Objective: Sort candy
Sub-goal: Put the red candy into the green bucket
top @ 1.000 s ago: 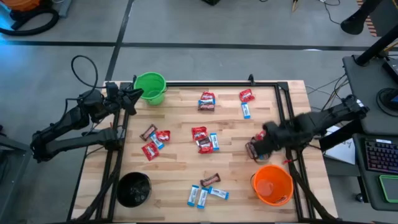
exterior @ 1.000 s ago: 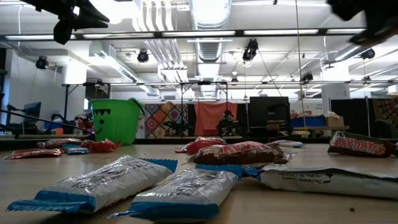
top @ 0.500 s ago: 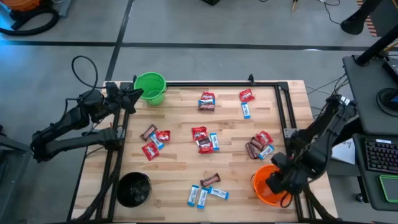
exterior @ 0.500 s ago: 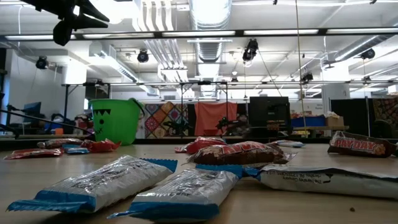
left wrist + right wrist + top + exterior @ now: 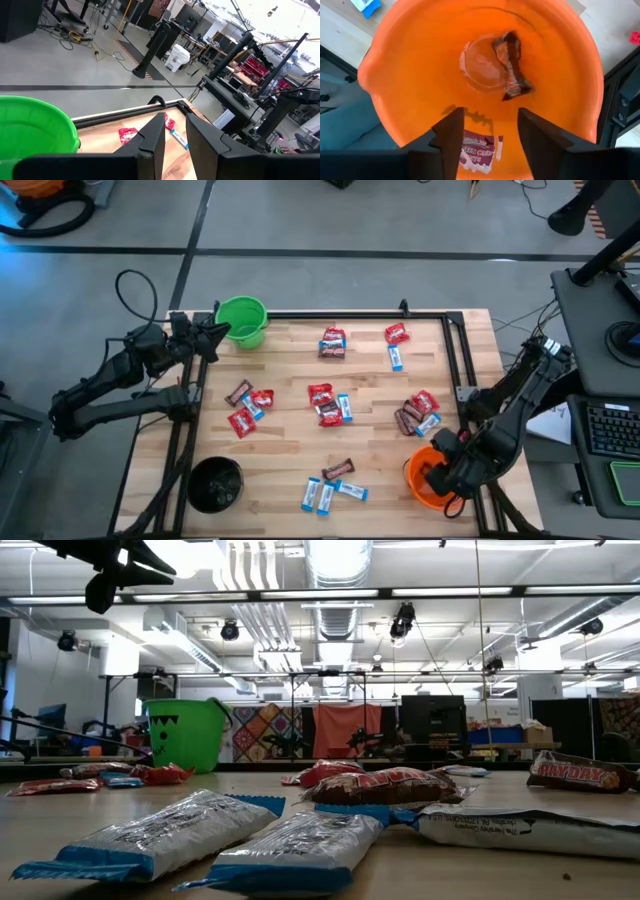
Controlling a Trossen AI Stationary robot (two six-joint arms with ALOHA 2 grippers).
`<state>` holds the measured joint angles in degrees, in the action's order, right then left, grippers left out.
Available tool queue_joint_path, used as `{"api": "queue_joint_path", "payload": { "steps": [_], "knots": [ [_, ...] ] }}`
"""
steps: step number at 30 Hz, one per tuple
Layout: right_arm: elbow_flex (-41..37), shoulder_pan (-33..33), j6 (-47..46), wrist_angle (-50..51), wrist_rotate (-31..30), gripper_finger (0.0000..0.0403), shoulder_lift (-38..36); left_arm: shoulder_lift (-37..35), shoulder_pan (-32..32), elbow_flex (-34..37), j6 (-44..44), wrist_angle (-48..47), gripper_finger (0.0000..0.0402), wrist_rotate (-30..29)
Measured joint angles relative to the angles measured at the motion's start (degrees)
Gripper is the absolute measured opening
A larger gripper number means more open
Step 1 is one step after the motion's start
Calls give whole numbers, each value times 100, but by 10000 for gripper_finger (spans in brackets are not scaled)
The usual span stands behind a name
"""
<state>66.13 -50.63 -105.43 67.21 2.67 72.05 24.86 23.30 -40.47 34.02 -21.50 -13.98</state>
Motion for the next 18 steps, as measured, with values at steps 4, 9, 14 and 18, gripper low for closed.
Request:
{"api": "queue_joint_path", "payload": {
  "steps": [4, 9, 14, 18],
  "knots": [
    [0, 36, -36, 545, -264, 189, -31, 0, 0, 0, -35, 0, 61, 0],
    [-2, 538, 157, 1219, -762, 178, -352, 2, 1, 0, -44, 0, 61, 1],
    [-5, 1507, 1137, 1217, -1573, 161, -914, 2, -1, 0, -63, -5, 61, 2],
    [-150, 2672, 2211, 1192, -1879, 154, -1291, 17, 1, -2, -178, -139, 61, 0]
  ]
}}
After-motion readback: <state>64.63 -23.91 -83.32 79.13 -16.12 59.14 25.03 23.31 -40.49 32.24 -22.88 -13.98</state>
